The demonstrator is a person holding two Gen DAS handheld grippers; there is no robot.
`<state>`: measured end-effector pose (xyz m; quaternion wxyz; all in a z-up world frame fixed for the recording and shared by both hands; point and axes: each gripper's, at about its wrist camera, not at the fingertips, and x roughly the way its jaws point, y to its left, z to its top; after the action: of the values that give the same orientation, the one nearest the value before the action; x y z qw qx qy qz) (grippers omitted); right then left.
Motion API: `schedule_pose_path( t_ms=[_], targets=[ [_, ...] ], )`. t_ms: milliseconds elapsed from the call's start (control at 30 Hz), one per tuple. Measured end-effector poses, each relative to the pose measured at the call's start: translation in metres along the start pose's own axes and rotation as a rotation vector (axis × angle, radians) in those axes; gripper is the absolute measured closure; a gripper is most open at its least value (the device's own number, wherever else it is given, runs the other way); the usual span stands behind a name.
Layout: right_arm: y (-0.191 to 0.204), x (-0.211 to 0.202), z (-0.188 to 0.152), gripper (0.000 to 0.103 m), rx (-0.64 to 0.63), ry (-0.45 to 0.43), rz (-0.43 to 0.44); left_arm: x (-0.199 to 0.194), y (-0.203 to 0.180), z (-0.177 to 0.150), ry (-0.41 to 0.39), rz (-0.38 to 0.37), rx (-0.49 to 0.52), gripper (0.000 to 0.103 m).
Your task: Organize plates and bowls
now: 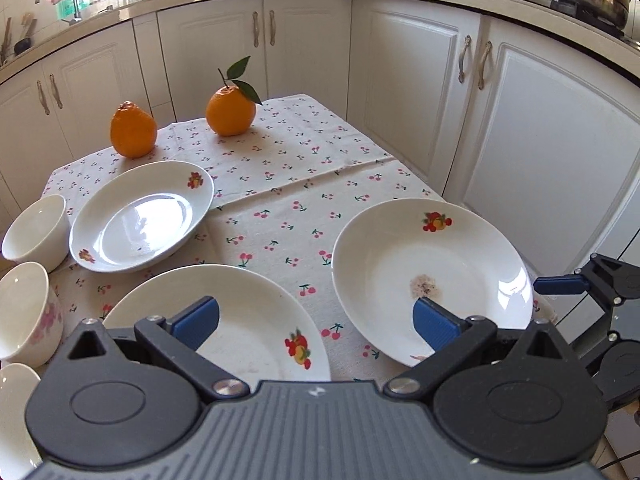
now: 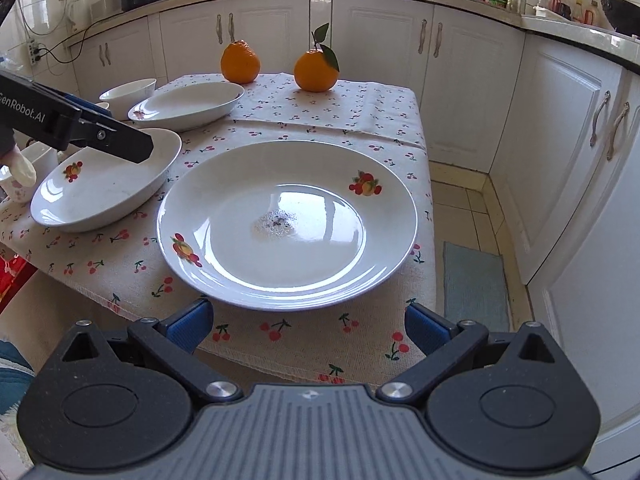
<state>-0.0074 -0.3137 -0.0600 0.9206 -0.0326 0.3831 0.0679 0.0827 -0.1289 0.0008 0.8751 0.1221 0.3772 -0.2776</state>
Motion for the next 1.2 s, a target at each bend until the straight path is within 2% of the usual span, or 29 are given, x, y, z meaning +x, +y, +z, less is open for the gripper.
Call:
schedule_pose_path(
  t_ms=[433,733,867,967,1100,1200],
  targets=[
    [-0.012,0.022,0.005,0.000,-0.095,-0.020,0.130,0.044,-0.019,0.034,0.132,-0.119,0.065,0.001],
    [-0.020,0.020,-0.002,0.000,-0.139,-0.075,0.184,0.074,-0.025,0.057,0.227,-0.177,0.095,0.003],
    [-0.024,0.019,-0.003,0.000,-0.160,-0.077,0.206,0.088,-0.025,0.063,0.278,-0.214,0.093,0.013],
    [-0.024,0.020,-0.001,0.000,-0.179,-0.074,0.218,0.099,-0.024,0.066,0.305,-0.225,0.096,0.016],
    [-0.027,0.021,0.002,0.000,-0.190,-0.068,0.227,0.110,-0.024,0.067,0.355,-0.249,0.109,0.026],
    [-0.028,0.022,0.003,0.000,-0.195,-0.063,0.228,0.117,-0.024,0.068,0.382,-0.256,0.115,0.028]
  ],
)
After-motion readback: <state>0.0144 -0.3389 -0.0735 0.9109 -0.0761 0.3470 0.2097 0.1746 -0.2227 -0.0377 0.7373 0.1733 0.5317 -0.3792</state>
